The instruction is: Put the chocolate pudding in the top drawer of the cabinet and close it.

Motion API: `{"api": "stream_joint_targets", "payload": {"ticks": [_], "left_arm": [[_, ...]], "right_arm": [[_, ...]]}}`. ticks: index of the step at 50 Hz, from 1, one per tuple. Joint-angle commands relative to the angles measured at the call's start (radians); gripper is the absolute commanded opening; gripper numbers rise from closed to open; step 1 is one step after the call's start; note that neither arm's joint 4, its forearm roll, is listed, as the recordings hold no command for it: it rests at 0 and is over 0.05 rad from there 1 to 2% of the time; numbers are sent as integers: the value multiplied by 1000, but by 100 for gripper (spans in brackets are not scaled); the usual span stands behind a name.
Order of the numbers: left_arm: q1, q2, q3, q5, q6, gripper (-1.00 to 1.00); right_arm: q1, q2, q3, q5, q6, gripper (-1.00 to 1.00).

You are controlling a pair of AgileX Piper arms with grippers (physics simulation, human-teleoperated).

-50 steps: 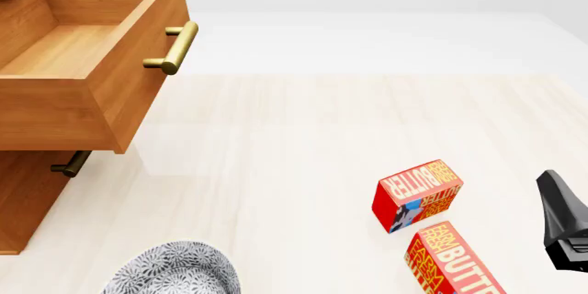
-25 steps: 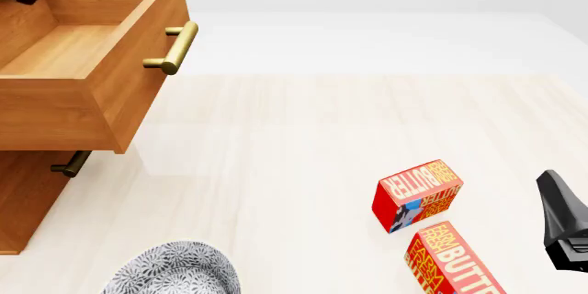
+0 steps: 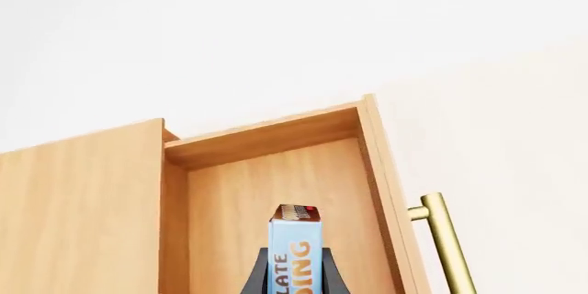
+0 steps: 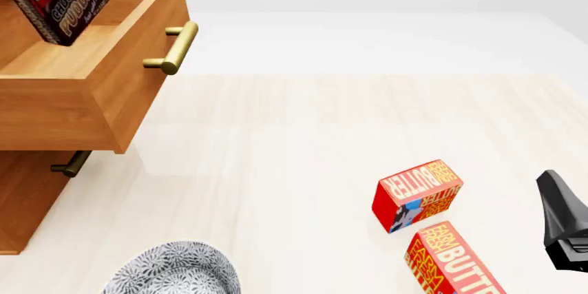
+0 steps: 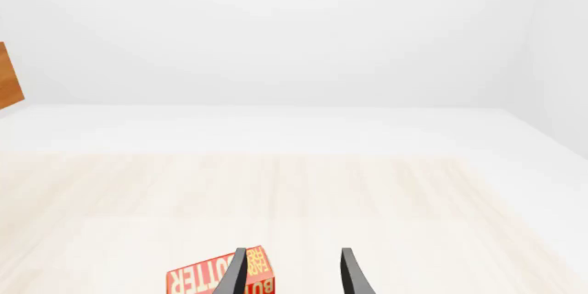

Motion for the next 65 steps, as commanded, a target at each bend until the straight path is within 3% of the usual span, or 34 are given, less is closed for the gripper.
{"api": "stream_joint_targets", "payload": {"ticks": [1, 24, 31, 37, 38, 40, 45, 54, 65], "left_arm": [[19, 63, 65, -84, -15, -100], [37, 65, 201, -171, -14, -100], [40, 54, 218, -174, -18, -100], [18, 60, 166, -132, -50, -100], [18, 45, 147, -112, -51, 100], [11, 35, 123, -96, -73, 100], [36, -11, 52, -47, -54, 100], [-9, -88, -100, 79, -89, 100], [-101, -194, -62, 97, -89, 100]], "right_arm": [[-1, -1, 1, 0, 0, 100], [-1, -1, 1, 0, 0, 100], [-1, -1, 1, 0, 0, 100], [-1, -1, 1, 0, 0, 100], [-1, -1, 1, 0, 0, 100], [-1, -1, 1, 1, 0, 100], [-1, -1, 1, 0, 0, 100], [-1, -1, 1, 0, 0, 100], [-1, -1, 1, 0, 0, 100]]}}
